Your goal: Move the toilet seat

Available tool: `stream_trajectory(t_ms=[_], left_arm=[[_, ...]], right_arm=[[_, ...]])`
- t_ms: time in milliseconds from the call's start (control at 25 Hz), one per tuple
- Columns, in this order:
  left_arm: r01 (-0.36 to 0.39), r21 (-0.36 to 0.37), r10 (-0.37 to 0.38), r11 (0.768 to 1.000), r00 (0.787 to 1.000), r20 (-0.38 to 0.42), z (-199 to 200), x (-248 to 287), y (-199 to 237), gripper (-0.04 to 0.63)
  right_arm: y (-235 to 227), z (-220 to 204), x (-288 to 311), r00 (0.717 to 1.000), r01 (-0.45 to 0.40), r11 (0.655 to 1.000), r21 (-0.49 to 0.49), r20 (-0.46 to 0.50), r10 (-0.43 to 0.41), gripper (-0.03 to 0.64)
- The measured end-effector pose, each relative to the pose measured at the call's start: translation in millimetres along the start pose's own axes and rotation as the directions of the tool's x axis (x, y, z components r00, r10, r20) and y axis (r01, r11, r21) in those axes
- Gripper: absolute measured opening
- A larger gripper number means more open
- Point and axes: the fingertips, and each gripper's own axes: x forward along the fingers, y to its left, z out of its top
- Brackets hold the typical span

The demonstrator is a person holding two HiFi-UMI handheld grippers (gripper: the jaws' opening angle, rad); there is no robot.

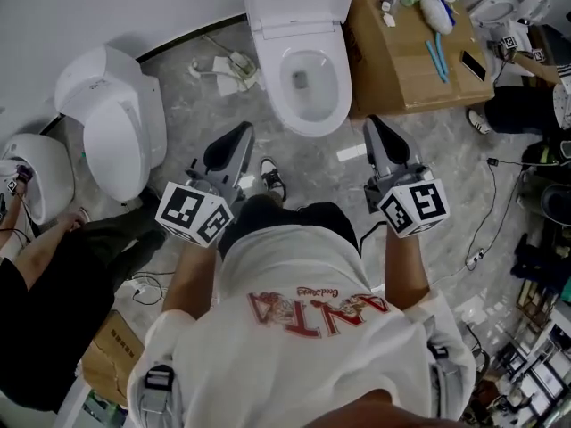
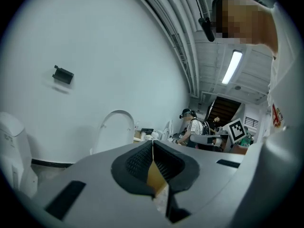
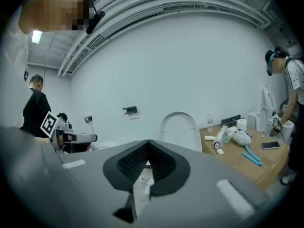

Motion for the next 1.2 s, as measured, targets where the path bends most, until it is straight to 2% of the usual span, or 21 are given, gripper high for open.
stream_trajectory(t_ms=[120, 320, 520, 720, 840, 1000, 1200], left_arm=[[-0.02, -0.027, 0.02, 0.999, 1.0, -0.002, -1.1, 6.6, 33.2, 0.013], [-0.071, -0.061, 0.07, 0.996, 0.997, -0.007, -6.7, 21.6, 62.7, 0.014], [-0.155, -0.098, 0.15, 0.983, 0.987, -0.054, -44.8, 50.4, 82.8, 0.014], [-0.215, -0.184, 0.197, 0.959, 0.974, -0.113, -91.6, 80.1, 94.4, 0.014], [-0.249, -0.228, 0.217, 0.942, 0.964, -0.156, -123.1, 104.0, 106.4, 0.014], [-0.27, -0.289, 0.209, 0.918, 0.952, -0.224, -169.7, 132.4, 119.1, 0.015], [-0.319, -0.326, 0.228, 0.89, 0.93, -0.288, -222.0, 158.2, 142.2, 0.015]], right_arm=[[-3.3, 3.2, 27.3, 1.0, 0.001, 1.0, -0.013, -0.021, -0.001, 0.003], [-23.0, -8.5, 54.1, 0.997, 0.01, 1.0, 0.009, -0.076, -0.01, 0.003], [-62.1, -48.4, 85.0, 0.988, -0.022, 0.998, 0.065, -0.152, 0.032, 0.003], [-87.9, -69.8, 110.9, 0.983, -0.108, 0.991, 0.079, -0.141, 0.118, 0.003], [-113.8, -99.9, 131.0, 0.973, -0.115, 0.987, 0.116, -0.188, 0.136, 0.003], [-147.2, -155.8, 141.3, 0.951, -0.083, 0.976, 0.2, -0.279, 0.138, 0.005], [-174.4, -223.4, 151.0, 0.918, -0.049, 0.966, 0.255, -0.37, 0.144, 0.007]])
